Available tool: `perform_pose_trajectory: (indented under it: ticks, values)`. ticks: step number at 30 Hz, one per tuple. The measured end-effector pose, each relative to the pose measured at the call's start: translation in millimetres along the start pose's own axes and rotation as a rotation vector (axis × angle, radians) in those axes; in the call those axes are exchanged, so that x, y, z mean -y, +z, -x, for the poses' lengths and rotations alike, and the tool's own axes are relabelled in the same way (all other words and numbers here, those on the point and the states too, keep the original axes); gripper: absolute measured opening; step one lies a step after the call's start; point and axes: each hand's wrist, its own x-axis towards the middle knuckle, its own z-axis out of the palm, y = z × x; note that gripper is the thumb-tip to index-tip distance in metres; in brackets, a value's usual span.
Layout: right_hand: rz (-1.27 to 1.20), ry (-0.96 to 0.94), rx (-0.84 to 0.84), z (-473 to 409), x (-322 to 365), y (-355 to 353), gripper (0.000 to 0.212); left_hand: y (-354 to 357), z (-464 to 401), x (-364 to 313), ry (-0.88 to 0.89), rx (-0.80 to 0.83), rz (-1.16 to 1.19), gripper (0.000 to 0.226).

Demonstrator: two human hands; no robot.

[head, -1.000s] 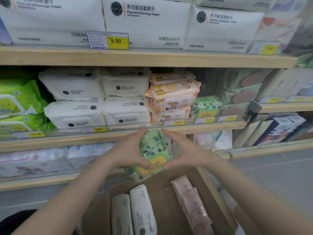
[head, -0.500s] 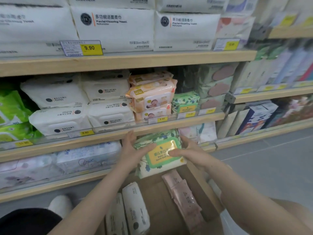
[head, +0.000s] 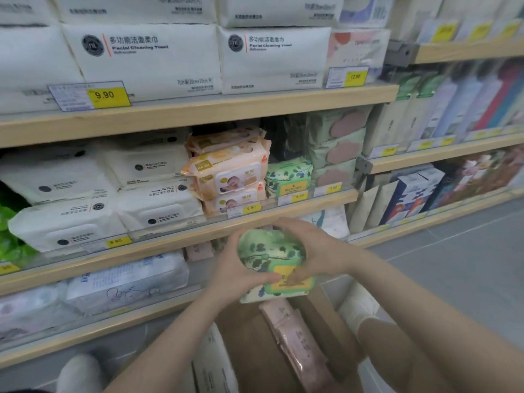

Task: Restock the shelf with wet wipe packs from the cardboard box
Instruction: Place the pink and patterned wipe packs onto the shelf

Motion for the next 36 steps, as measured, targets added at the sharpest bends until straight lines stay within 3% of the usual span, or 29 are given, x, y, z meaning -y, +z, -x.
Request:
perform_pose_trajectory:
  ticks: [4,7,10,12,15,17,25,28,32,36]
  values:
    - [0.254,-0.026,0.050,-15.7,-11.1,-33.9,0.118,14.1,-29.0,-25.3,0.077,0.026,-0.037,0.089]
    - [0.434,-0.104,-0.106,-24.9,-25.6,-66.5,0.114,5.9,-58.2,-52.4,0.176,0.078,-0.088,0.095]
    - [0.686,-0.154,-0.272,-43.4,-38.2,-101.6,0.103,-21.1,-102.4,-79.3,0.259,-0.096,-0.085,0.071]
    - [0.790,-0.158,-0.337,-61.2,-44.2,-122.8,0.098,-42.2,-137.6,-80.9,0.304,-0.257,-0.336,0.063]
    - [0.850,-0.139,-0.384,-96.2,-50.0,-138.1,0.099,-58.4,-170.0,-61.2,0.184,-0.202,-0.982,0.071]
    - [0.856,-0.108,-0.355,-121.0,-56.3,-138.8,0.101,-57.6,-176.9,-48.1,0.169,-0.219,-1.169,0.076]
    - [0.745,0.012,-0.209,-161.6,-81.6,-141.3,0.112,-55.7,-187.4,-34.7,0.272,-0.368,-1.252,0.073]
    - [0.841,0.045,-0.318,-157.2,-76.5,-130.6,0.110,-52.7,-184.5,-31.6,0.318,-0.401,-1.239,0.074]
    - [0.916,-0.079,-0.566,-145.0,-77.3,-97.0,0.100,-52.4,-186.4,-27.3,0.327,-0.413,-1.241,0.073]
    - [0.882,-0.030,-0.533,-148.7,-77.2,-78.3,0.088,-52.9,-187.7,-26.1,0.334,-0.426,-1.227,0.072]
